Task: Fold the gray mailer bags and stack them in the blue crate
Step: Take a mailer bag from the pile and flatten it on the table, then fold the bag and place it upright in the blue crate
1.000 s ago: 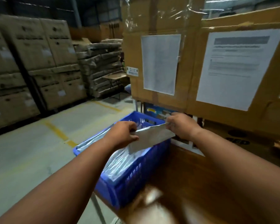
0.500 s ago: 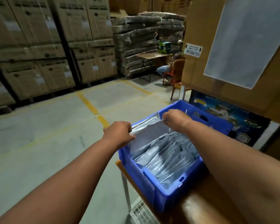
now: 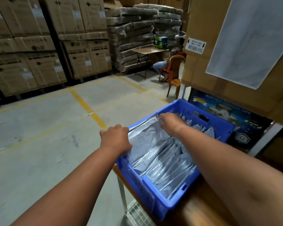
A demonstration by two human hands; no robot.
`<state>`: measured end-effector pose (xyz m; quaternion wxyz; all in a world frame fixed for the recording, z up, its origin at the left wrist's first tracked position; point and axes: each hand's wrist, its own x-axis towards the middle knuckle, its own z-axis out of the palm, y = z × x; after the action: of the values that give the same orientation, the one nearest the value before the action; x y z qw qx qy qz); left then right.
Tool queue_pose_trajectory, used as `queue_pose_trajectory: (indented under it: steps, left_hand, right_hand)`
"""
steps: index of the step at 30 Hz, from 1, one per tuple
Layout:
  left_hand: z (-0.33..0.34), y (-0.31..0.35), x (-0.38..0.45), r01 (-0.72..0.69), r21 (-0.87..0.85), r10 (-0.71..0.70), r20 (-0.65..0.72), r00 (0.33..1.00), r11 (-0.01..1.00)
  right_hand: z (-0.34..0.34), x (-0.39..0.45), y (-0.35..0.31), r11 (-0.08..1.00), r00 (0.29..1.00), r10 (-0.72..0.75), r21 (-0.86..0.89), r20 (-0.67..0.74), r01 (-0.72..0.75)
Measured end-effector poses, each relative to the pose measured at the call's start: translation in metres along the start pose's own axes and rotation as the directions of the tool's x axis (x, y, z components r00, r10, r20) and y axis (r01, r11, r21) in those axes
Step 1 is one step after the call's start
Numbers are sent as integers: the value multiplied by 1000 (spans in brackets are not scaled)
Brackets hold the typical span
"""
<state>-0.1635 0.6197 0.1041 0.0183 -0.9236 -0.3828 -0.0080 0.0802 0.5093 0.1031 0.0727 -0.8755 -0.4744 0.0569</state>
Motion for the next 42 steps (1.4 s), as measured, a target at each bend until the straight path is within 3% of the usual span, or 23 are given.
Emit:
queue_pose_trajectory:
  steps: [3,6,10,16,24,30,32,35,39,42]
  left_hand:
    - [-8,16,-1,-63,-39,60,-81,995,997]
    - [-21,57,-2,-268,-146,247,-144,958,952]
    - [-34,141,-13,-489,-127,473,-139,870,863]
    - [-46,286,-58,-735,-122,732,-74,677,667]
    - [-47,482,-172,-910,-178,923,-23,384,375]
    - [-11,585,-264,-919,-272,958,102,266,285]
    - [1,613,-290,-921,-272,955,174,239,280]
    - [14,635,-311,-908,-264,930,263,256,325]
    - [26,652,-331,-899,-258,910,318,266,353]
    - [35,650,-338,-857,-286,886,317,338,429]
  right_hand:
    - [-3,-17,11,994,997,51,95,-57,-46]
    - [-8,-50,24,993,995,50,108,-83,-41]
    - [-22,-106,61,998,993,29,54,-115,-22]
    - [-47,-235,151,987,976,150,80,-157,-139]
    - [-52,-444,271,879,864,475,121,-166,-460]
    - [-22,-572,331,760,756,646,190,-109,-622]
    - [-7,-609,352,726,719,686,155,-109,-670]
    - [10,-644,377,680,673,731,32,-115,-732]
    - [24,-672,419,692,711,696,-175,-99,-701]
    - [36,-675,444,673,699,700,-192,-145,-714]
